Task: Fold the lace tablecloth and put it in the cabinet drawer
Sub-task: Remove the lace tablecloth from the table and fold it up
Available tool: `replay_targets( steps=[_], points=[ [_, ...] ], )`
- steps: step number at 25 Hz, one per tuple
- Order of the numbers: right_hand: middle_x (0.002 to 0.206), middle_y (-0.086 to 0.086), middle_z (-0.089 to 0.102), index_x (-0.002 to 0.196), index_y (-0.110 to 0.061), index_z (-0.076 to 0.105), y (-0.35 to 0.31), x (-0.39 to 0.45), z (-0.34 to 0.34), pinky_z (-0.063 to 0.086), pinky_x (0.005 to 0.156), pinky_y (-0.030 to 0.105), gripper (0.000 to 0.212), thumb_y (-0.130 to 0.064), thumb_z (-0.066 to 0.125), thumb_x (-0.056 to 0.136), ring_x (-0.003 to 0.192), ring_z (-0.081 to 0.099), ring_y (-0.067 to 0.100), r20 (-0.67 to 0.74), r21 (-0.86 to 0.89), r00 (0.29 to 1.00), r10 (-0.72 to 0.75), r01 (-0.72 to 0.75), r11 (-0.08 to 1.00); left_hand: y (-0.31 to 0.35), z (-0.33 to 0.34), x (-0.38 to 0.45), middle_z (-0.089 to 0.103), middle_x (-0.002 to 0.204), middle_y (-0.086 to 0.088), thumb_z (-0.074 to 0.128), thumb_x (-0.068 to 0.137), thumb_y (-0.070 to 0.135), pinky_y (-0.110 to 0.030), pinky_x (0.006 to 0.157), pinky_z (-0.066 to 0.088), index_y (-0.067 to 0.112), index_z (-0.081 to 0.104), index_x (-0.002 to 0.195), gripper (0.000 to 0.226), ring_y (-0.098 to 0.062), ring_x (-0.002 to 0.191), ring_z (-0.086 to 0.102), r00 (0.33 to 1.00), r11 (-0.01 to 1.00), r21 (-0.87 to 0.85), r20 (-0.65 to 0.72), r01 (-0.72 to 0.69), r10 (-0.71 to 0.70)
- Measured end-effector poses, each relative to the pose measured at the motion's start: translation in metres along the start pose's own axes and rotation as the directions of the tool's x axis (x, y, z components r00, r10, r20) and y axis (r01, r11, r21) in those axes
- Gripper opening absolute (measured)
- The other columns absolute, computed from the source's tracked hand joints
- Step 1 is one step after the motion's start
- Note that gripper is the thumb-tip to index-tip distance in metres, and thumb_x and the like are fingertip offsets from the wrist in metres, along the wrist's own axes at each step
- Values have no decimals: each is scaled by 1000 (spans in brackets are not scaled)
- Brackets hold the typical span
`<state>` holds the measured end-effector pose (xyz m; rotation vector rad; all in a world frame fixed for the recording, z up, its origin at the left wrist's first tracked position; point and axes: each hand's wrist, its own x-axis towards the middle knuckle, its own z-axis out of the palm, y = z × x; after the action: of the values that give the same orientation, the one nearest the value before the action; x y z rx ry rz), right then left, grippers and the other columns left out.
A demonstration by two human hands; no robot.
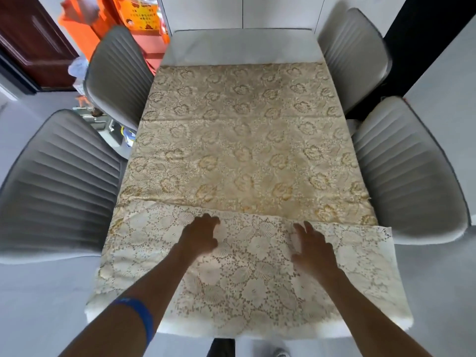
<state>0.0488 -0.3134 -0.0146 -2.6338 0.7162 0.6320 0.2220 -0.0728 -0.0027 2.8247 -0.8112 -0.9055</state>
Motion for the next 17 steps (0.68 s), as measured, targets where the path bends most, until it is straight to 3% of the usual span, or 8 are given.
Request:
replay_targets(
  steps=[2,5,8,11,12,14,15,17],
  points=[
    [162,2,11,154,-29,8,0,17,5,43,101,47,98,-41,72,80,138,33,36,32,-28,999,20,-19,999,-4,-1,29,31,152,-5,72,81,26,-42,101,46,26,28,148,81,-28,133,38,999,989,142,0,-52,52],
    [142,6,38,150,-27,15,10,31,12,54,82,37,99,-44,76,74,110,55,25,35,48,999,-5,4,999,-13,6,48,38,143,-8,80,74,34,-39,92,51,26,25,147,91,-30,124,46,995,982,162,36,-98,93],
    [129,1,47,136,-28,39,15,41,5,49,85,35,70,-50,71,77,110,53,22,-28,64,999,-41,43,997,-17,1,57,62,111,0,79,72,36,-34,83,47,28,40,125,66,-24,102,60,986,979,126,51,-161,156],
    [146,0,31,135,-30,41,7,50,-2,45,97,41,68,-50,71,77,127,42,26,-78,-73,991,-109,104,992,-14,-4,57,56,115,1,71,80,41,-40,94,40,27,59,115,40,-23,112,49,970,931,272,57,-244,237],
    [147,-1,30,140,-31,34,4,52,-5,48,94,40,75,-47,72,77,125,45,25,-41,-71,993,-110,107,992,-13,-3,54,51,118,0,67,84,40,-40,94,41,25,62,114,34,-23,115,46,964,928,263,74,-265,254],
    [135,-3,39,140,-33,30,4,56,-12,53,79,32,75,-40,73,79,106,56,18,27,-34,993,-112,113,993,-16,-6,47,55,110,2,64,88,34,-32,83,45,22,63,106,22,-21,109,49,961,959,84,89,-270,262],
    [126,-5,45,135,-34,35,5,57,-16,52,74,28,66,-37,72,80,98,58,15,54,-27,991,-123,124,992,-21,-11,45,58,99,5,64,88,32,-29,74,44,23,59,97,13,-20,101,55,963,969,-14,103,-247,248],
    [108,-9,57,112,-37,45,8,55,-26,47,68,24,36,-27,65,83,89,60,11,131,-65,985,-115,125,990,-30,-23,40,57,80,10,65,89,29,-27,63,39,28,47,85,18,-18,84,60,972,979,-82,134,-184,194]
  ],
)
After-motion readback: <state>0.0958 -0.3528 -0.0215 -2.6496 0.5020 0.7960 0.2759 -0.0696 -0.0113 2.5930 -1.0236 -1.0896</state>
